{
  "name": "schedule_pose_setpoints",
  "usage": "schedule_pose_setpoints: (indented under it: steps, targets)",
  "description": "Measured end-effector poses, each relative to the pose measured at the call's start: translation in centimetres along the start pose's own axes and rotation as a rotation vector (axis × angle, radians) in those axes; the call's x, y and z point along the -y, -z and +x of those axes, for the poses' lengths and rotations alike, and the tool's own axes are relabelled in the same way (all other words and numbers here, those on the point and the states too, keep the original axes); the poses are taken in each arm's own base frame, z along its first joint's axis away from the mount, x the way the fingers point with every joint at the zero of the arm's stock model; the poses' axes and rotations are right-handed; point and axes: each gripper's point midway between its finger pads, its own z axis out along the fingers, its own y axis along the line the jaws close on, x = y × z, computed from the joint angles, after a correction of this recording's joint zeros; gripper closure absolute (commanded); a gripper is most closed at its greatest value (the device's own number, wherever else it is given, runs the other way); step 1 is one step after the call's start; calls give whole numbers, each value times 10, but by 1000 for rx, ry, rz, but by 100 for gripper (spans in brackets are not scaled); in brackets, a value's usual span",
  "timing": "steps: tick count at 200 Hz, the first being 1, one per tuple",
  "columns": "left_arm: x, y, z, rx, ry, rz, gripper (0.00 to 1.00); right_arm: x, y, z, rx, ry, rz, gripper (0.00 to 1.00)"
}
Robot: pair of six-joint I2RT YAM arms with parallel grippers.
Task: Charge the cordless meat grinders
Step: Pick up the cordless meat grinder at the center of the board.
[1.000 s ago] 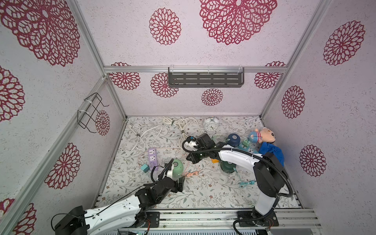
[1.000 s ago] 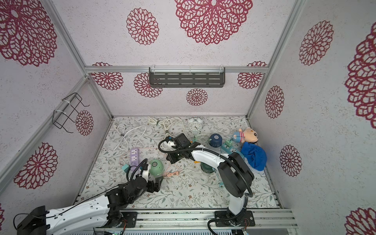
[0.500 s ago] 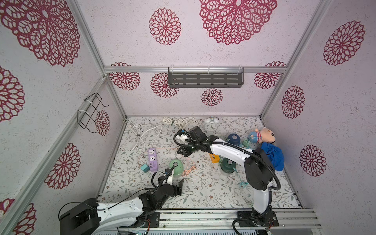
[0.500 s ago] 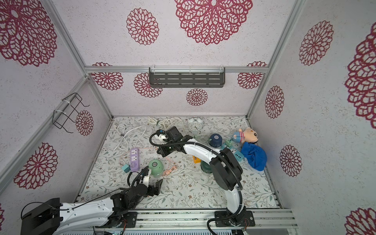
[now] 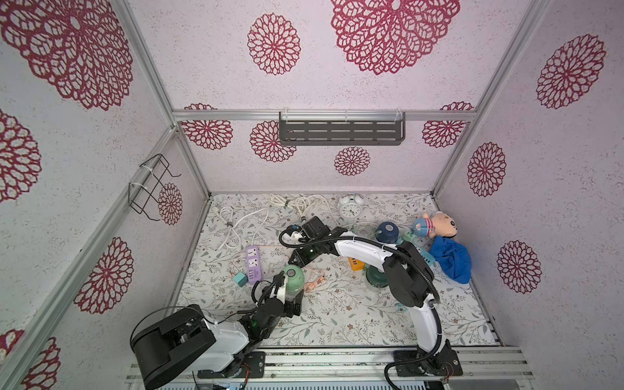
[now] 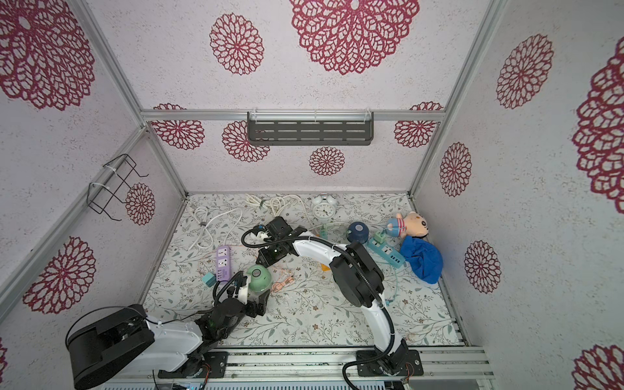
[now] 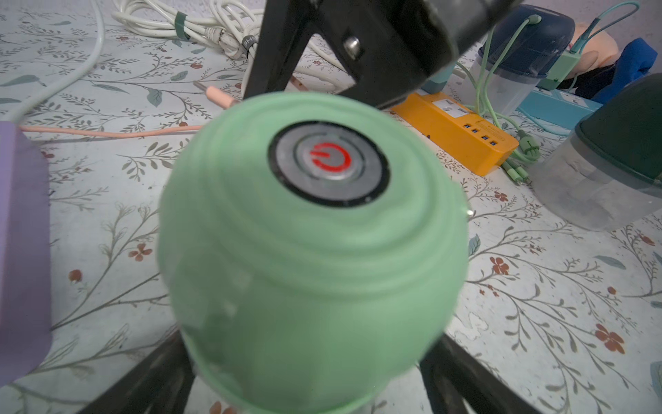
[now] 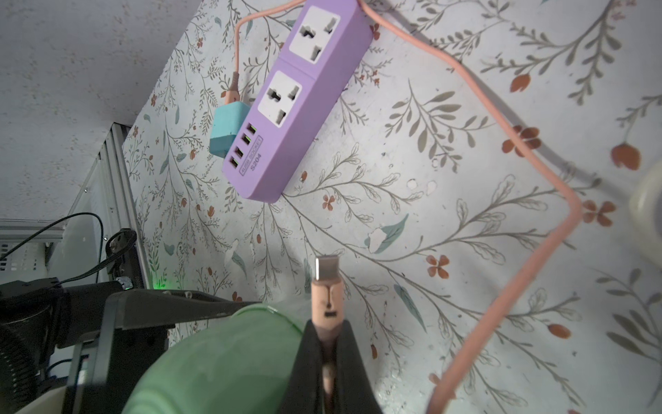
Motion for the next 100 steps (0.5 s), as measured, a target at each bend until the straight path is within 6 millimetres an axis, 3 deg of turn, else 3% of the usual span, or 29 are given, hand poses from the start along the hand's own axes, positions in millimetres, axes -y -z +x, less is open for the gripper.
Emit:
schedule_pose_setpoints:
  steps: [77, 100]
  targets:
    - [-7, -19, 17, -33, -15, -6, 3, 4, -9, 11, -30, -15, -8, 100]
    - [-4, -27, 12, 2, 1, -1, 3, 6, -11, 12, -25, -13, -4, 100]
